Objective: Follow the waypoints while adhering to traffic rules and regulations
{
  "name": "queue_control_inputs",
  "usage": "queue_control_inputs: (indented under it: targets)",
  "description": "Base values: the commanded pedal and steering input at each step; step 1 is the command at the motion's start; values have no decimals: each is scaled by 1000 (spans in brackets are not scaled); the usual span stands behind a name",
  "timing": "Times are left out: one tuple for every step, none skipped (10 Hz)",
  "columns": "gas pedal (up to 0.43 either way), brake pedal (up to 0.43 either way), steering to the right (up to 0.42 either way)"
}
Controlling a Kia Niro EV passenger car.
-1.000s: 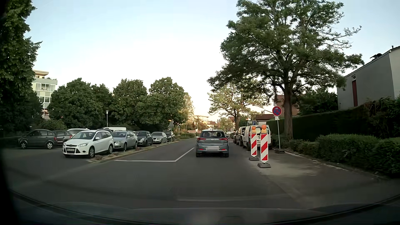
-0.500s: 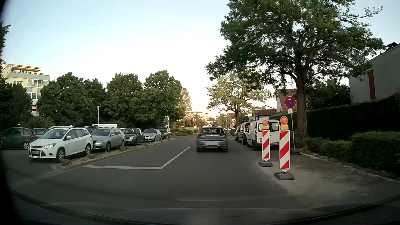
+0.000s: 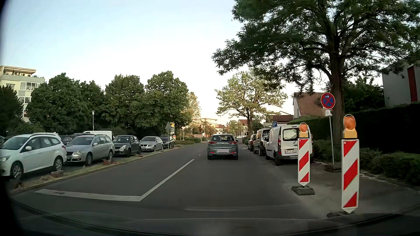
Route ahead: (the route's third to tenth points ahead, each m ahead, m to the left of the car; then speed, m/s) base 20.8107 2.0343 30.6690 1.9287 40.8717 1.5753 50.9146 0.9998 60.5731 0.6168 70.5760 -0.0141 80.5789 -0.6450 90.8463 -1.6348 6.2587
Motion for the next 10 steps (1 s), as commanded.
queue_control_inputs:
  targets:
    - [28,30,4]
    - [28,30,4]
    - [28,30,4]
    - [28,30,4]
    - [28,30,4]
    - [28,30,4]
    - [28,30,3]
    - [28,30,4]
    - [28,30,4]
    - [28,30,4]
